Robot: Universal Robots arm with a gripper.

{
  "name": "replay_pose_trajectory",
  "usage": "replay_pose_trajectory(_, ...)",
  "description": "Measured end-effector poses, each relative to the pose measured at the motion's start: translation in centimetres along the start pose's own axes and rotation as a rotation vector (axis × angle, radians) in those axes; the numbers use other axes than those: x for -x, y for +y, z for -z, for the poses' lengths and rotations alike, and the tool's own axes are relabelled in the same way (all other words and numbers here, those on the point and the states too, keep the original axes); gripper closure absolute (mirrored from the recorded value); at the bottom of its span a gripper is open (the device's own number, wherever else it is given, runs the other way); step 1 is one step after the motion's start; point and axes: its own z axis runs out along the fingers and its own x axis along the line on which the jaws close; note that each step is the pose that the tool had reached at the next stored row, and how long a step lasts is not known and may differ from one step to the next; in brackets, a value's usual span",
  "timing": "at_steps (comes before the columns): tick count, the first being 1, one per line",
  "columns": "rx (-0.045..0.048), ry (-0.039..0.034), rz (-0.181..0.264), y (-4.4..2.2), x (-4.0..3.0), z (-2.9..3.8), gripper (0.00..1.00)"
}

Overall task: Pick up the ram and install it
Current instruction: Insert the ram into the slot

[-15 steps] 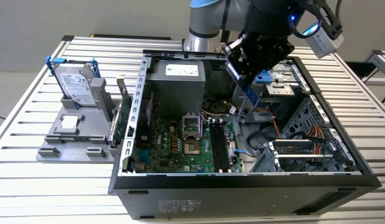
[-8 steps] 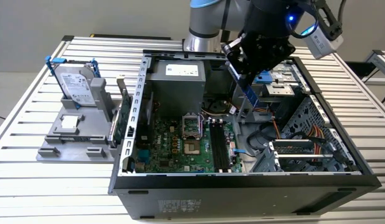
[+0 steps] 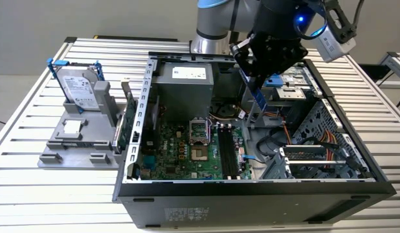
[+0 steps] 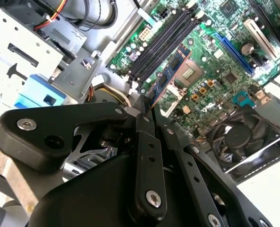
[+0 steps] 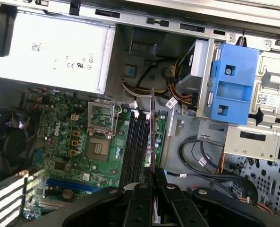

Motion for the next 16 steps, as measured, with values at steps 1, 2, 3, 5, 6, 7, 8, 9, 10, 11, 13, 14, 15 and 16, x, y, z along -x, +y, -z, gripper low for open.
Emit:
replay_pose_trajectory(1,0.0001,-0.0004,-0.008,0.00,0.00,0.00,1.00)
replay_pose_trajectory(2,0.0002,-0.0007,-0.016,0.00,0.00,0.00,1.00)
replay_pose_trajectory(3,0.0004,-0.0010,-0.023,0.00,0.00,-0.01,1.00)
replay_pose_trajectory(5,0.0005,-0.0017,-0.039,0.00,0.00,0.00,1.00)
replay_pose_trajectory(6,0.0005,-0.0020,-0.046,0.00,0.00,0.00,1.00)
replay_pose_trajectory(7,0.0006,-0.0024,-0.055,0.00,0.00,0.00,1.00)
replay_pose_trajectory(8,0.0007,-0.0027,-0.062,0.00,0.00,0.00,1.00)
replay_pose_trajectory(9,0.0007,-0.0030,-0.070,0.00,0.00,0.00,1.00)
replay_pose_trajectory(10,0.0008,-0.0034,-0.078,0.00,0.00,0.00,1.00)
replay_pose_trajectory(11,0.0008,-0.0037,-0.086,0.00,0.00,0.00,1.00)
replay_pose_trajectory(13,0.0010,-0.0044,-0.102,0.00,0.00,0.00,1.00)
replay_pose_trajectory(14,0.0010,-0.0047,-0.109,0.00,0.00,0.00,1.00)
replay_pose_trajectory(15,0.0011,-0.0051,-0.117,0.00,0.00,0.00,1.00)
replay_pose_trajectory(16,0.0012,-0.0054,-0.125,0.00,0.00,0.00,1.00)
